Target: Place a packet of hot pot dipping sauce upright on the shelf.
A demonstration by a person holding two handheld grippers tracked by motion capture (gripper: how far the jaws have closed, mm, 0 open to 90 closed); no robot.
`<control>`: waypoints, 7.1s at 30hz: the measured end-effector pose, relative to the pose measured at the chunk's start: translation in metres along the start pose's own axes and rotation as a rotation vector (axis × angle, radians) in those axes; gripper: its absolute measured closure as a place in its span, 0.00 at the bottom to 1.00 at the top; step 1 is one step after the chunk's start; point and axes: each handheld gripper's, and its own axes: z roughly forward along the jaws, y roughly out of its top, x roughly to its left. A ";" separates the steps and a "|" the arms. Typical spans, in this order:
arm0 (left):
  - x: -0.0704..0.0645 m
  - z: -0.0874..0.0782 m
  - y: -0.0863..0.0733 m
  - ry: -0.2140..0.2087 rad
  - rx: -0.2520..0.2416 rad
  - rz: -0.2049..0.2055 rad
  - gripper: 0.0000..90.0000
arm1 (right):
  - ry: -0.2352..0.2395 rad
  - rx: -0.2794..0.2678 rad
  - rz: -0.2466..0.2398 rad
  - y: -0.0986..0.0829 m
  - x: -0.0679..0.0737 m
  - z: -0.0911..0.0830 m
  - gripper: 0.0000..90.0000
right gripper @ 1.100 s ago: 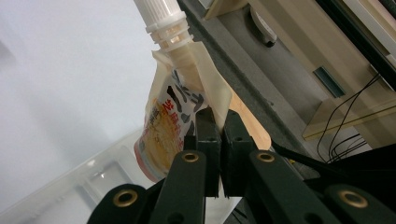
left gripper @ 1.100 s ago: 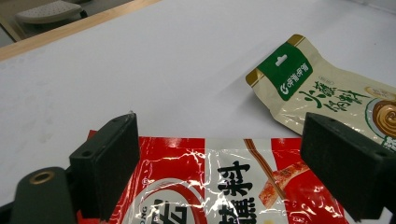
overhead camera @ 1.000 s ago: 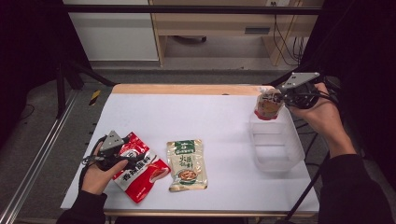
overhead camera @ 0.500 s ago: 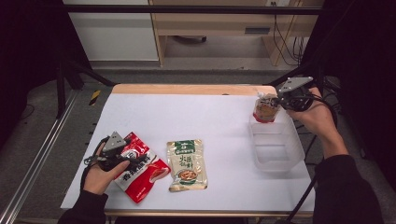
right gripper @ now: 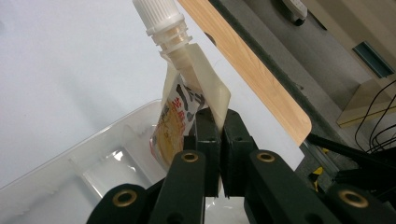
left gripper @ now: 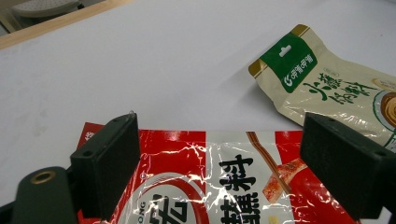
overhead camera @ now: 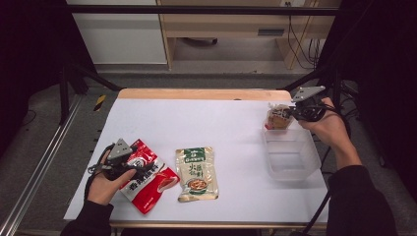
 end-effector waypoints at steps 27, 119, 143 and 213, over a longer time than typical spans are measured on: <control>-0.003 0.002 0.001 -0.010 0.002 0.006 0.14 | 0.013 0.025 0.053 -0.010 0.000 0.014 0.93; -0.009 0.001 0.003 -0.027 -0.002 0.048 0.13 | 0.102 -0.164 -0.013 0.082 0.201 -0.004 0.25; -0.029 0.069 0.039 -0.173 0.162 0.117 0.14 | 0.148 -0.197 0.038 0.031 0.274 0.033 0.21; -0.047 0.045 0.091 -0.322 0.073 0.219 1.00 | 0.146 -0.183 0.111 0.026 0.259 0.030 0.17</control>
